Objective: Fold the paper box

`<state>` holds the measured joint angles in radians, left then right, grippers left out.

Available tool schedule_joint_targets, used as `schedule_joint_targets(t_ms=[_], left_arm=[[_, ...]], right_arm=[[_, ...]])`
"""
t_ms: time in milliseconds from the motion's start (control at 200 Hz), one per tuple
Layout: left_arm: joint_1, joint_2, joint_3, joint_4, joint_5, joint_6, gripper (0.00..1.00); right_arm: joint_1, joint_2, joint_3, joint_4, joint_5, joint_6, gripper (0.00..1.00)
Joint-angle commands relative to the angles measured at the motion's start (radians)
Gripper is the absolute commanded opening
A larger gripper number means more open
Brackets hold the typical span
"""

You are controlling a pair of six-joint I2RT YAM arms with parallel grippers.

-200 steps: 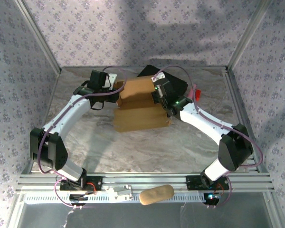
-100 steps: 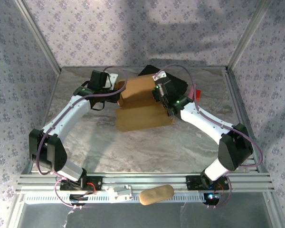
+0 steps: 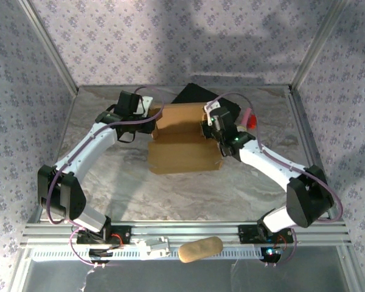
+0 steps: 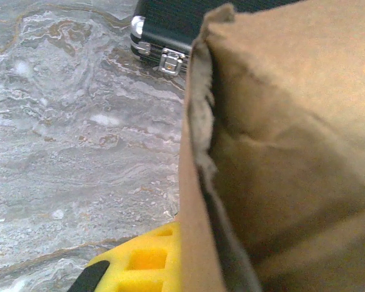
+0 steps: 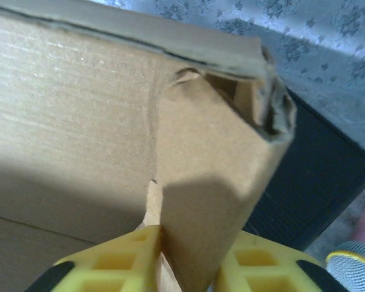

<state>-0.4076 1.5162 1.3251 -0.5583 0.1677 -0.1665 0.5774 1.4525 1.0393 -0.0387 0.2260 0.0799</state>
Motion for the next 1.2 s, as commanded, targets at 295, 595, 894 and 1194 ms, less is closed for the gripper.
schedule_joint_targets(t_ms=[295,595,894,1194], left_arm=[[-0.001,-0.026,0.046,0.016,0.019,-0.049,0.0],[-0.001,-0.019,0.054,0.005,0.018,-0.042,0.0],[-0.012,-0.005,0.065,-0.005,0.006,-0.033,0.0],[-0.017,0.008,0.071,-0.009,0.0,-0.03,0.0]], right_arm=[[-0.044,-0.078,-0.097,0.013,-0.146,0.004,0.47],[-0.095,-0.145,-0.145,0.018,-0.307,-0.01,0.5],[-0.149,-0.165,-0.102,-0.033,-0.532,-0.013,0.65],[-0.209,-0.183,-0.061,-0.091,-0.663,-0.013,0.73]])
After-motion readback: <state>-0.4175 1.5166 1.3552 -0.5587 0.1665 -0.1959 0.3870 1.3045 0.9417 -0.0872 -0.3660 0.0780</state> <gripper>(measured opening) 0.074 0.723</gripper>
